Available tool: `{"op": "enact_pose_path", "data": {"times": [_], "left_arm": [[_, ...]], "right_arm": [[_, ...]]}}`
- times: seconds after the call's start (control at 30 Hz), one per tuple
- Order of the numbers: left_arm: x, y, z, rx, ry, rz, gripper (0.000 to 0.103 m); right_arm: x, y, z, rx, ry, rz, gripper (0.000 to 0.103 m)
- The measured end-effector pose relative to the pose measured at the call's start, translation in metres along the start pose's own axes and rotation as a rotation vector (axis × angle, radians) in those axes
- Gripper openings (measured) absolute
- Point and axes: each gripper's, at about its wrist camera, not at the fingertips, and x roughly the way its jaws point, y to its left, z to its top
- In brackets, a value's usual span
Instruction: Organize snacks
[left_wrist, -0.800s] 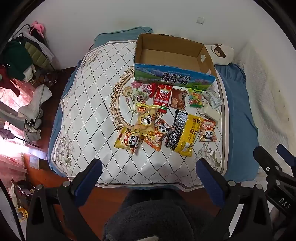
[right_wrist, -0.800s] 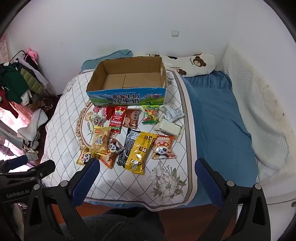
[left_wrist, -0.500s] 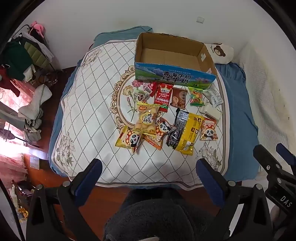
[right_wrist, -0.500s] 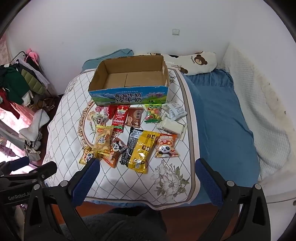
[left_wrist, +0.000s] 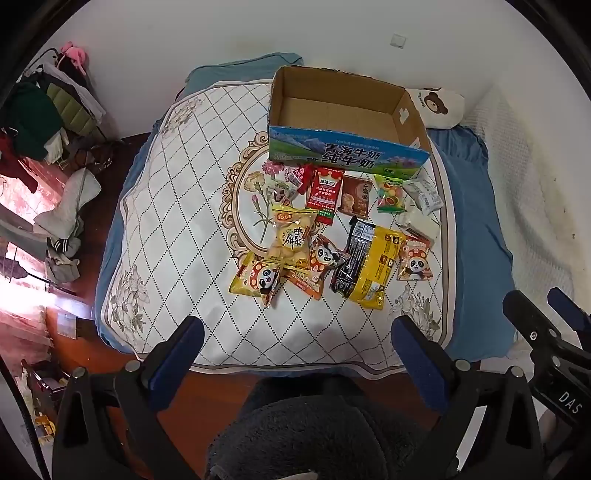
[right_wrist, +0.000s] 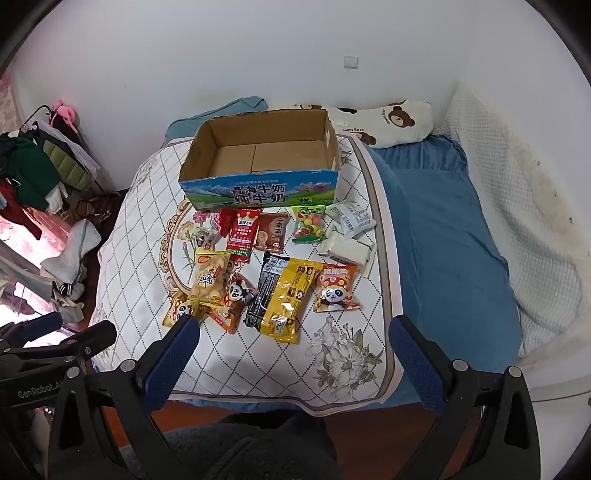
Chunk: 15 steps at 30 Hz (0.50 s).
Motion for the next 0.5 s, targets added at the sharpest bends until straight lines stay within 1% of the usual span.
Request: {"op": "enact_pose_path", "data": {"times": [0.5], "left_arm": [[-0.0031, 0.0018, 0.0031, -0.010, -0.010, -0.002, 0.103]], "right_arm": [[-0.0024, -0.0013, 0.0033, 0.003, 0.001, 0.006, 0.103]]}}
